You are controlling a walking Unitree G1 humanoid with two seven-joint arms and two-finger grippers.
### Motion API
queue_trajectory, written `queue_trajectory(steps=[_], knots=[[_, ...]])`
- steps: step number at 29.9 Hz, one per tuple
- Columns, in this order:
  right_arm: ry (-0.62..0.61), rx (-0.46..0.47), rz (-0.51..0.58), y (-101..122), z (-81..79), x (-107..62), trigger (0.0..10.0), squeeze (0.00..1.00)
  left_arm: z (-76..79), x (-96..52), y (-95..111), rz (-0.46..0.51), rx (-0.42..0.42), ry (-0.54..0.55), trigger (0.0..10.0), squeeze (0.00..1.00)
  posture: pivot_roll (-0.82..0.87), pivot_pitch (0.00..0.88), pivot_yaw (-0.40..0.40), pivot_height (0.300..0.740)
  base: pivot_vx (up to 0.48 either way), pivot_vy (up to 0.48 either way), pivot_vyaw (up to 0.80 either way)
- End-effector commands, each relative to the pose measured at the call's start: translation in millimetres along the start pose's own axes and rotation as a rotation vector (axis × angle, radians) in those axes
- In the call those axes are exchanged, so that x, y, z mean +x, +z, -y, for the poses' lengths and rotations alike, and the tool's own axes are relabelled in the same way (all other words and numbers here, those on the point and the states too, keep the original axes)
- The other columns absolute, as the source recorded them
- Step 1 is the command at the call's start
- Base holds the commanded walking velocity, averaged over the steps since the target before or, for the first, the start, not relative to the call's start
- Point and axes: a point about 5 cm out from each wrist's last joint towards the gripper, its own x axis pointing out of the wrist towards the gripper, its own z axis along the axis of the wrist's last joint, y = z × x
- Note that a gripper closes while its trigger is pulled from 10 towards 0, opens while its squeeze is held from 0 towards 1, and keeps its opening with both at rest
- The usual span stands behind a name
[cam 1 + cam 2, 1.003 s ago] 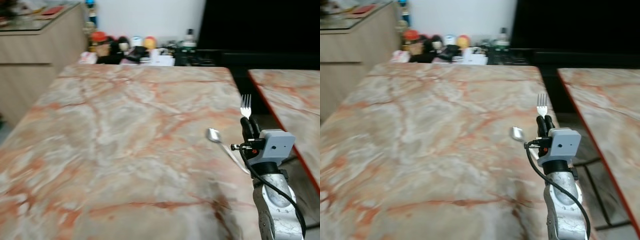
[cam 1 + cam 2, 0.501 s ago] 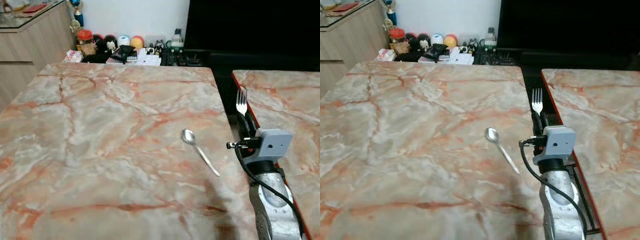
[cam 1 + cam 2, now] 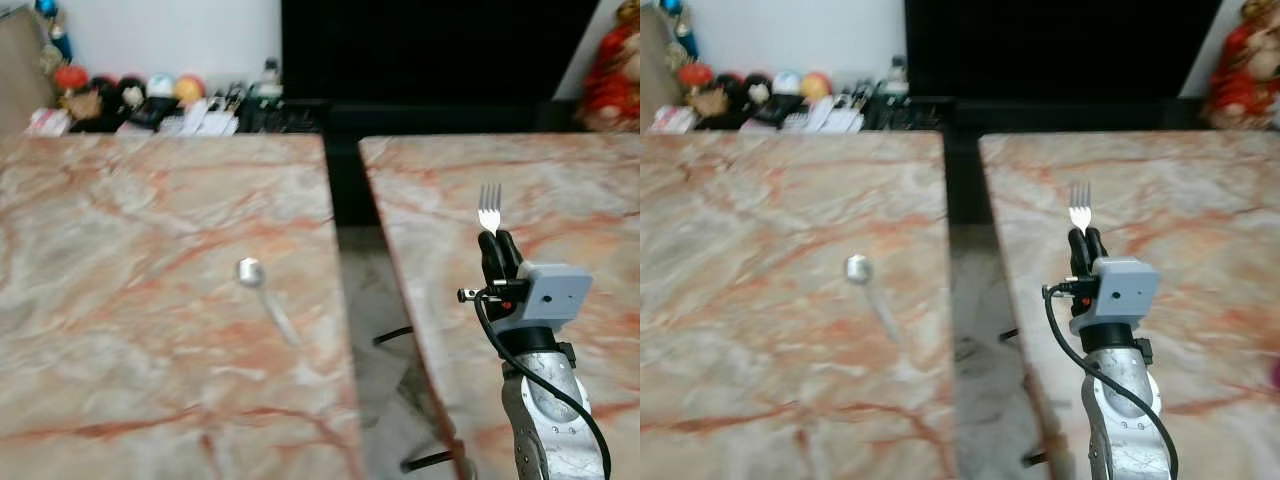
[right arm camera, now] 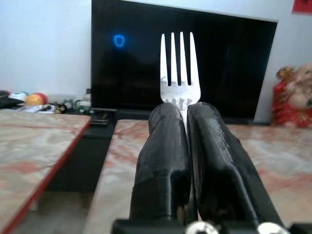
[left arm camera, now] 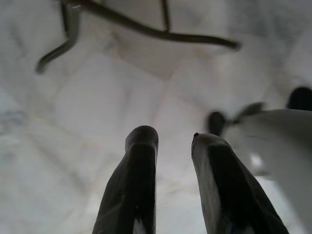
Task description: Setting the table
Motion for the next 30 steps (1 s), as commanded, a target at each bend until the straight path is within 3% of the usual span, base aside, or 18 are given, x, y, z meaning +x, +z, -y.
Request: queue_trajectory(steps=[1, 16, 30], knots=[[0.014, 0.01, 0.028, 6.8, -5.6, 2.3, 10.0, 0.0, -8.0, -4.6, -13.3, -0.043, 0.0, 0.024, 10.0, 0.0, -0.03, 0.115, 0.005, 0.74, 0.0, -0.48, 0.0], [-0.022, -0.047, 0.16, 37.0, 1.0, 9.0, 10.0, 0.0, -5.8, -4.0, -12.5, -0.038, -0.005, 0.027, 10.0, 0.0, -0.03, 0.119, 0.004, 0.74, 0.0, -0.48, 0.0], [-0.046, -0.067, 0.186, 46.2, 6.1, 9.9, 10.0, 0.0, -5.5, -4.0, -12.6, -0.036, -0.005, 0.029, 10.0, 0.0, -0.04, 0.125, 0.0, 0.74, 0.0, -0.48, 0.0]])
